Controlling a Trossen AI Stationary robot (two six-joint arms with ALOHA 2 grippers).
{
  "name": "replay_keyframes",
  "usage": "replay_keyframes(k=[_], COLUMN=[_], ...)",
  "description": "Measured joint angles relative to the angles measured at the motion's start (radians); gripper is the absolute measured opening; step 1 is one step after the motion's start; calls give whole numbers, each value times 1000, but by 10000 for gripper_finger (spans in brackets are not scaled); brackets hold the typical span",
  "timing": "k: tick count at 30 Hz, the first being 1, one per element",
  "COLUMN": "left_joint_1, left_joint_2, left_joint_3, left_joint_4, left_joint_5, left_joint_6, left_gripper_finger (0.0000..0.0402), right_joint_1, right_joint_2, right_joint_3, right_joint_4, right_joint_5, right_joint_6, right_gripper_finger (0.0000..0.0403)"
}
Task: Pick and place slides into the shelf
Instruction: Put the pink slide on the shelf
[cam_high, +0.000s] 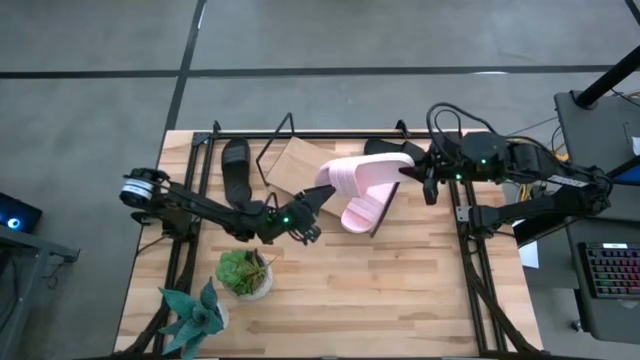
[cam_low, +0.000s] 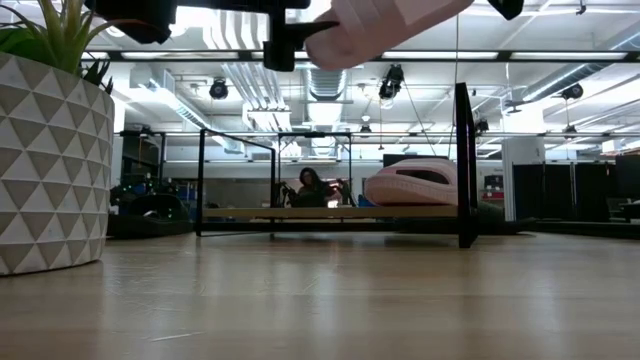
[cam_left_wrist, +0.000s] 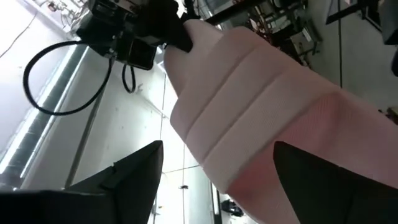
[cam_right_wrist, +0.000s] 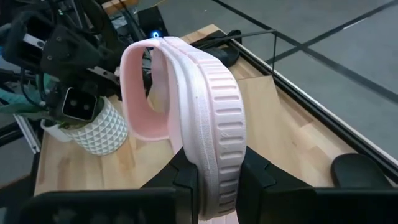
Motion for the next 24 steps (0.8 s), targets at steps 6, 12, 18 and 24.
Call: replay_keyframes(k=[6,12,18,24], left_joint_1=[5,9,10,11], left_joint_2=[1,3,4,4], left_joint_3=[0,0,0,0], left_joint_4=[0,-2,-6,-19], left_joint_5=[47,102,99,102], left_joint_6=[6,29,25,21], left_gripper_finger=[287,286,244,147], right_joint_1=[0,0,-1,0], right_joint_2=[13,37,55,52], right_joint_3=[0,0,2,2], right_joint_4=[16,62,66,68], right_joint_5=[-24,-74,-72,-92], right_joint_6=[0,-5,-8,-8], right_gripper_finger=[49,49,49,49])
